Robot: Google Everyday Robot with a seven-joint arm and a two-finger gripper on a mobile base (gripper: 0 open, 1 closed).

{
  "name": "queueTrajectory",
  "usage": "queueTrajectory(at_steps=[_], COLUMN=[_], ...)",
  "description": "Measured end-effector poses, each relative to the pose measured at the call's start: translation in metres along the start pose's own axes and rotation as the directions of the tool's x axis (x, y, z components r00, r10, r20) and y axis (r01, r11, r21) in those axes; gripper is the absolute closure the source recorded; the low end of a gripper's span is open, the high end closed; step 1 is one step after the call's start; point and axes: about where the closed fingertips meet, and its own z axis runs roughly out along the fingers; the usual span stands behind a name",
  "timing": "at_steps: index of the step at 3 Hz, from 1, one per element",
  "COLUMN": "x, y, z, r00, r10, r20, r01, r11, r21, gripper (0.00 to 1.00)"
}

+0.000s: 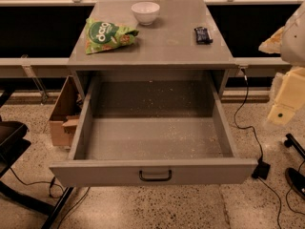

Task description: Place rxbar blueberry into top drawer

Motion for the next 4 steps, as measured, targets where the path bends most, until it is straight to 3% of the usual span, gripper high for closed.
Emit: queueTrajectory(at_steps=[1,2,3,4], x=[0.0,0.0,0.005,0.009], y=[0.0,-0.023,-0.085,-0.167], z=[0.0,0.013,0.036,0.04], r00=[1.0,0.999,0.983,0.921], r10=[0.0,0.019,0.133,0.294], r20=[0.0,0.037,0.129,0.256], r01=[0.0,-0.021,-0.152,-0.351], r11=[1.0,0.9983,0.9767,0.9117], r21=[0.0,0.054,0.152,0.214], gripper=[0.0,0.0,0.0,0.0])
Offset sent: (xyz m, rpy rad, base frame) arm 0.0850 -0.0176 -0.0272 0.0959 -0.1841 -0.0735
